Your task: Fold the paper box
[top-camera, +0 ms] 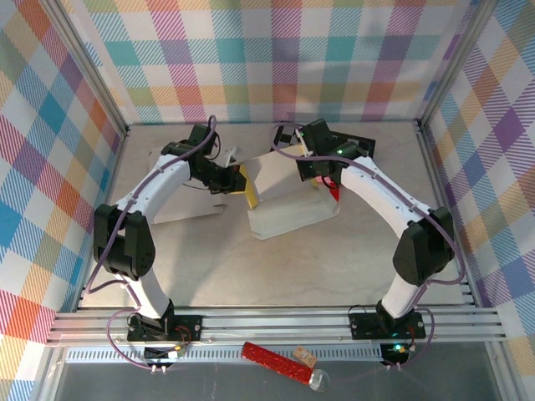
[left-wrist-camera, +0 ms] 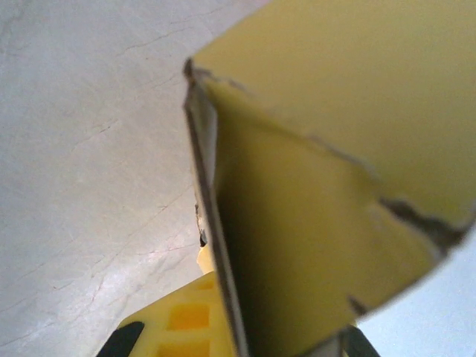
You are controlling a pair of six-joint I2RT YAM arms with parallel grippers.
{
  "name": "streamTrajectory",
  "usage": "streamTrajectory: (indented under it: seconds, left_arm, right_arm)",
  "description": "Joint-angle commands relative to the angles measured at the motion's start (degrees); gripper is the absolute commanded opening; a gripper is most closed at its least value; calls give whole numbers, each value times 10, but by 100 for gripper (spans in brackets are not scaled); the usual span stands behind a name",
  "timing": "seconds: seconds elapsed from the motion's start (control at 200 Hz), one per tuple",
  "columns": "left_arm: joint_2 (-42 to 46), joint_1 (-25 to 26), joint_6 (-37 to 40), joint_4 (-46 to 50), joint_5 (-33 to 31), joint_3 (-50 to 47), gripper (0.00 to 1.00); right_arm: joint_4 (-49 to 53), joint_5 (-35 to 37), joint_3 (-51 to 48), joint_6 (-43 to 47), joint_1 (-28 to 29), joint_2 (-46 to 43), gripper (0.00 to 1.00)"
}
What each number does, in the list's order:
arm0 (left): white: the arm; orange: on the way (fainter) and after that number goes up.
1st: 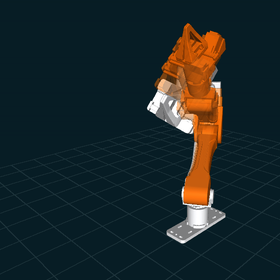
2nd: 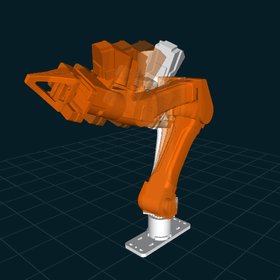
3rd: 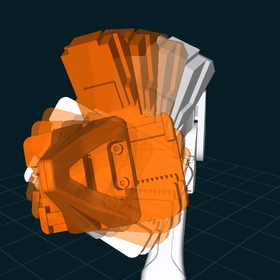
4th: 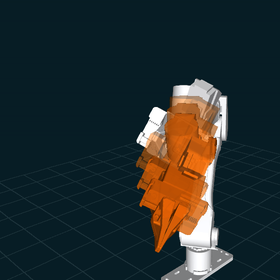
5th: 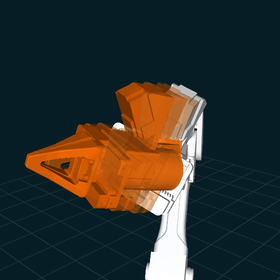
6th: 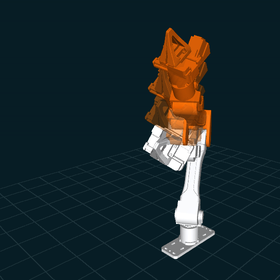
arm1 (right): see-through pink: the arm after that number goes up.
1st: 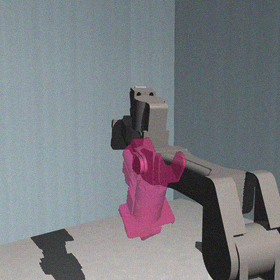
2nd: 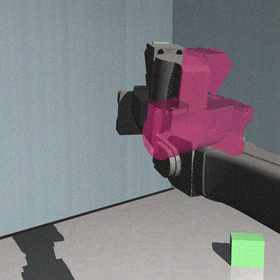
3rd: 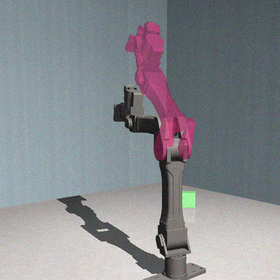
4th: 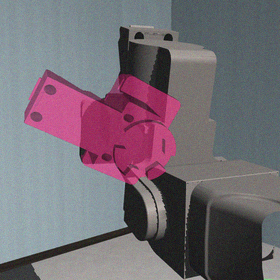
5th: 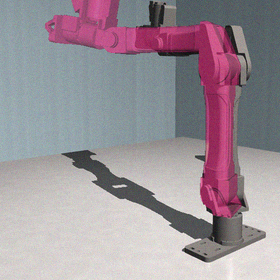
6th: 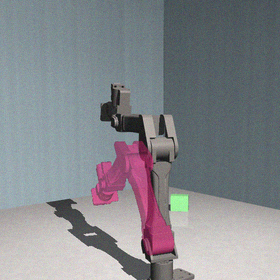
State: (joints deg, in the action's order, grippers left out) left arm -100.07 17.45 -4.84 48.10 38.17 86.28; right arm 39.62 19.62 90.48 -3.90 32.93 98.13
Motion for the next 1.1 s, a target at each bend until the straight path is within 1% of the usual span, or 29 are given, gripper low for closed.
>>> streamTrajectory:
  seconds: [0.0,0.11,0.18,0.45,0.49,0.72,0.825,0.985,1.095]
  left_arm:
    - [27,10,4,-26,25,1,0]
    - [28,11,4,-25,24,1,0]
    - [30,11,4,-26,23,-1,0]
    - [38,12,4,-25,21,-8,0]
    - [39,12,4,-25,21,-10,0]
    - [41,12,4,-24,22,-11,0]
    - [42,13,3,-25,22,-12,0]
    - [44,14,2,-25,20,-15,0]
    - [46,14,0,-26,18,-18,0]
  right_arm:
    - [39,36,14,-27,18,7,0]
    - [35,13,12,-22,17,8,0]
    - [39,-3,15,-23,16,14,2]
    - [43,-31,13,-33,6,16,18]
    - [43,-35,13,-34,4,15,19]
    - [47,-25,18,-33,0,20,20]
    - [48,-37,22,-35,0,26,25]
    - [47,-45,26,-37,-1,32,23]
    - [50,-35,29,-40,-1,35,22]
